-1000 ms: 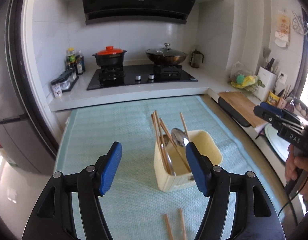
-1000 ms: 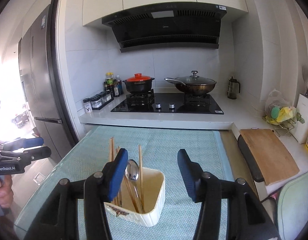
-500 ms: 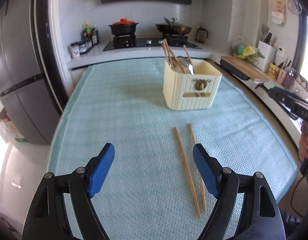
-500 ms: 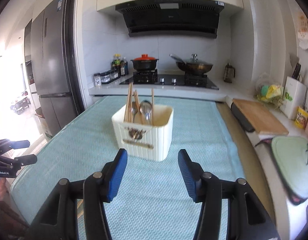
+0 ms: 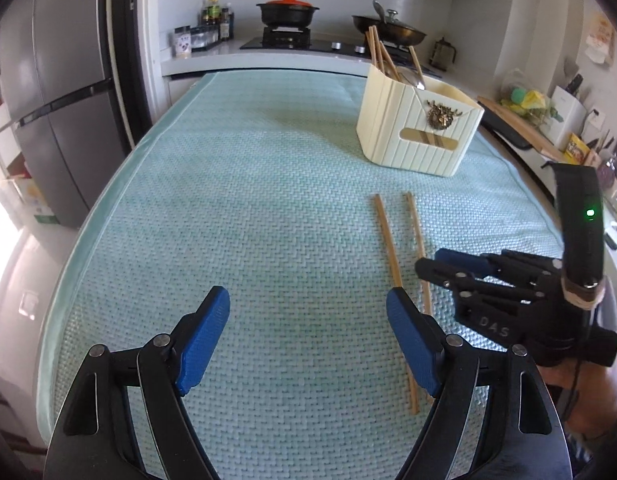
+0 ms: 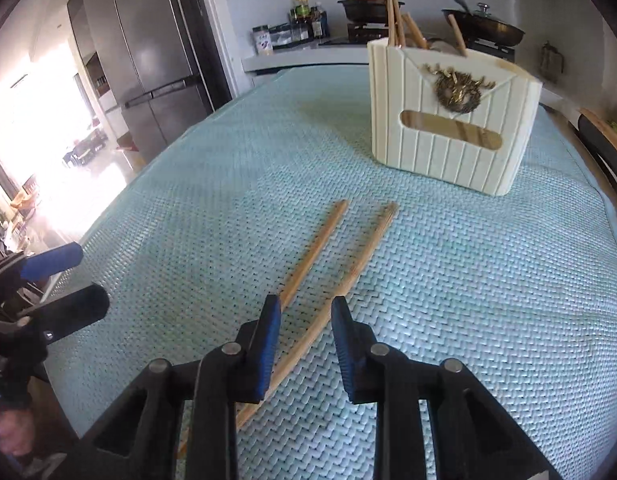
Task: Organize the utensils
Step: 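Move both tools back over the last two chopsticks on the towel, then grasp a wooden chopstick with the left tool while the right tool grasps the other chopstick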
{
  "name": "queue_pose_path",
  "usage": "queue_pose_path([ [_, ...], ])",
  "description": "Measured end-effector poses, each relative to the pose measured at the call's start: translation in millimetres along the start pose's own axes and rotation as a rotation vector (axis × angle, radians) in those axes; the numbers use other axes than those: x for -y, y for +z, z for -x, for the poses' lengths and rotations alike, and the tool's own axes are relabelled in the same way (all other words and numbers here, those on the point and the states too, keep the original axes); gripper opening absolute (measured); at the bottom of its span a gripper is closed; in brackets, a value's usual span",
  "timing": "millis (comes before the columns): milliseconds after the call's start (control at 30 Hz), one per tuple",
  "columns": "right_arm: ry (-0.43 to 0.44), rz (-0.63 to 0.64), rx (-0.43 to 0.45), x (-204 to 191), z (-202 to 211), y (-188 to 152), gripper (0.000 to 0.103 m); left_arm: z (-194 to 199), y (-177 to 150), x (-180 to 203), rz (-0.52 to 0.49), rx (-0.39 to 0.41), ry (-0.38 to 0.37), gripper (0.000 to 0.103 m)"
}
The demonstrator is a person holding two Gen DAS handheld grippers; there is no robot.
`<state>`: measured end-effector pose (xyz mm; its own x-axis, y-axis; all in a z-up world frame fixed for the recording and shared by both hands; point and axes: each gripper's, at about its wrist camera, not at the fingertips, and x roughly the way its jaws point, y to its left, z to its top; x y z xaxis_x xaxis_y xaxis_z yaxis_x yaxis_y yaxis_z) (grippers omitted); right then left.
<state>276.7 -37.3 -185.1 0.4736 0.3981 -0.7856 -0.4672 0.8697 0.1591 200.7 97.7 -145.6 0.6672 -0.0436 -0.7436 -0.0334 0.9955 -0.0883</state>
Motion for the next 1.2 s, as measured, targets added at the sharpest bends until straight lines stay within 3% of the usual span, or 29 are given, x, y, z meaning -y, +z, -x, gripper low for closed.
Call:
queue_pose_path([
  [33, -0.009, 0.006, -0.021, -0.1, -6.2, -2.5, 0.026, -1.7, -1.7, 0.9, -0.005, -0.004, 0.002, 0.082],
  [67, -0.023, 0.012, -0.034, -0.1, -10.5, -5.9, 0.017, -3.5, -3.5, 1.7, -0.01, -0.008, 0.004, 0.082],
  [267, -0.134, -0.023, -0.009, 18.4, 6.1, -19.3, 0.008, -10.5, -9.2, 1.8, -0.012, -0.034, 0.005, 0.082],
  [500, -0.224, -0.187, -0.012, 77.9, 39.3, -53.1, 0.007, -12.2, -13.6, 9.8, -0.022, -0.042, 0.003, 0.082],
  [600, -0.232, -0.185, 0.023, 87.4, 59.6, -66.2, 0.009, -13.6, -17.9, 13.7, -0.026, -0.045, -0.003, 0.082],
  [633, -0.234, -0.18, 0.039, 87.8, 66.5, -69.8, 0.016, -13.2, -19.4, 15.0, -0.029, -0.041, -0.004, 0.082],
  [667, -0.235, -0.178, 0.059, 89.0, 75.2, -73.6, 0.033, -12.5, -21.1, 16.5, -0.036, -0.036, -0.004, 0.082],
  [733, -0.239, -0.177, 0.108, 88.8, 92.4, -79.8, 0.054, -10.4, -24.1, 18.8, -0.049, -0.028, 0.0, 0.087],
  [967, -0.224, -0.136, 0.144, 82.4, 121.9, -100.8, 0.056, -6.7, -33.5, 20.3, -0.065, -0.018, -0.038, 0.095],
  [1067, -0.204, -0.089, 0.146, 73.8, 119.5, -109.9, 0.062, -10.1, -39.4, 20.8, -0.078, -0.031, -0.02, 0.095],
  [1200, -0.204, -0.043, 0.121, 63.7, 109.6, -113.9, 0.063, -12.1, -40.5, 22.3, -0.084, -0.039, -0.024, 0.095],
])
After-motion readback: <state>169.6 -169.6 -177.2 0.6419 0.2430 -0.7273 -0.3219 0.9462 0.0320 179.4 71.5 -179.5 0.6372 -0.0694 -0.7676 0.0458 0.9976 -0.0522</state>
